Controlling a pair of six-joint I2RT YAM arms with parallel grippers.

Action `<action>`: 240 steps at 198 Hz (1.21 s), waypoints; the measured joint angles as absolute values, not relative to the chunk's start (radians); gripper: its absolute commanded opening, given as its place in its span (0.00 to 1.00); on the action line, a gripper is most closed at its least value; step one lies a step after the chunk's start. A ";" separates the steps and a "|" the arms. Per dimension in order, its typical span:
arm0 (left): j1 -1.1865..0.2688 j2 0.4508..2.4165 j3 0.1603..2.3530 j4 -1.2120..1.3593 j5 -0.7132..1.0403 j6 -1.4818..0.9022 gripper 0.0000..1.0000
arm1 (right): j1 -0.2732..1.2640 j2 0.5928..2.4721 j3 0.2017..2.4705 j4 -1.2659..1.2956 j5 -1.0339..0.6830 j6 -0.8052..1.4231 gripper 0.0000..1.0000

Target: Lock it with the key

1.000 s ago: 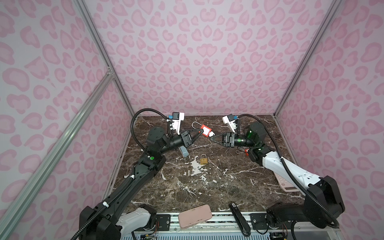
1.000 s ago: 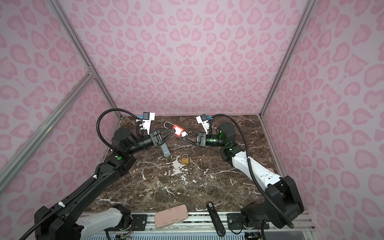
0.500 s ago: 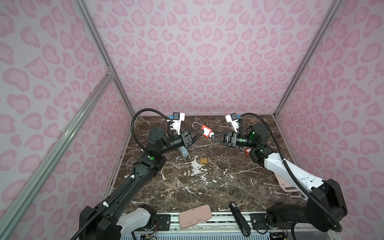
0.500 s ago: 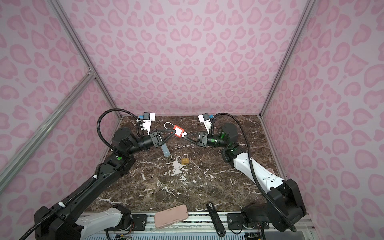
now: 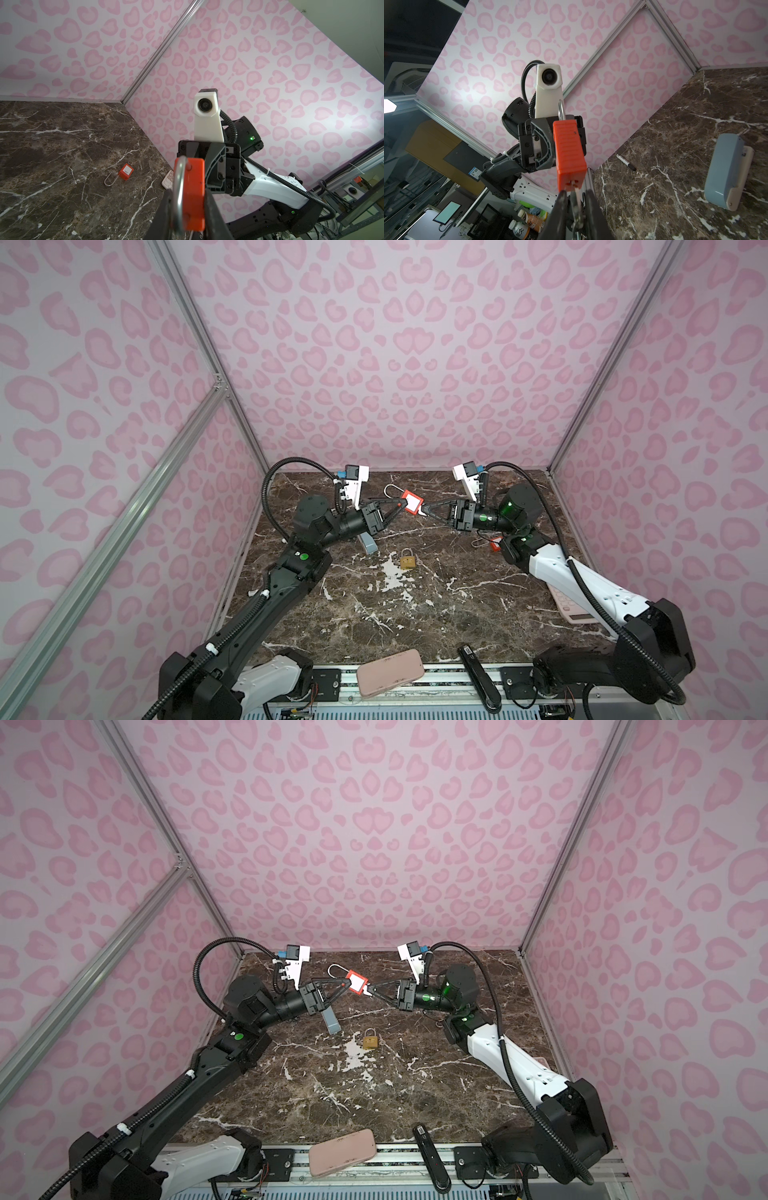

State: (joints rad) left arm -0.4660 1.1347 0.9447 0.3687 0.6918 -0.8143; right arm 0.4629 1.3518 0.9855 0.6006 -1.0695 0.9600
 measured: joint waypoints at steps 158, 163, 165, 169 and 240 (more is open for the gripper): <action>-0.457 1.201 0.953 0.379 0.680 -0.877 0.04 | 0.472 1.328 0.991 0.458 -0.986 0.817 0.00; -0.456 1.204 0.955 0.379 0.683 -0.878 0.04 | 0.472 1.324 0.991 0.447 -0.980 0.805 0.00; -0.455 1.205 0.956 0.379 0.684 -0.878 0.04 | 0.472 1.322 0.991 0.443 -0.978 0.800 0.00; -0.455 1.207 0.957 0.380 0.685 -0.880 0.04 | 0.473 1.317 0.991 0.432 -0.971 0.791 0.00; -0.450 1.234 0.958 0.417 0.725 -0.907 0.04 | 0.469 1.281 0.990 0.349 -0.936 0.732 0.00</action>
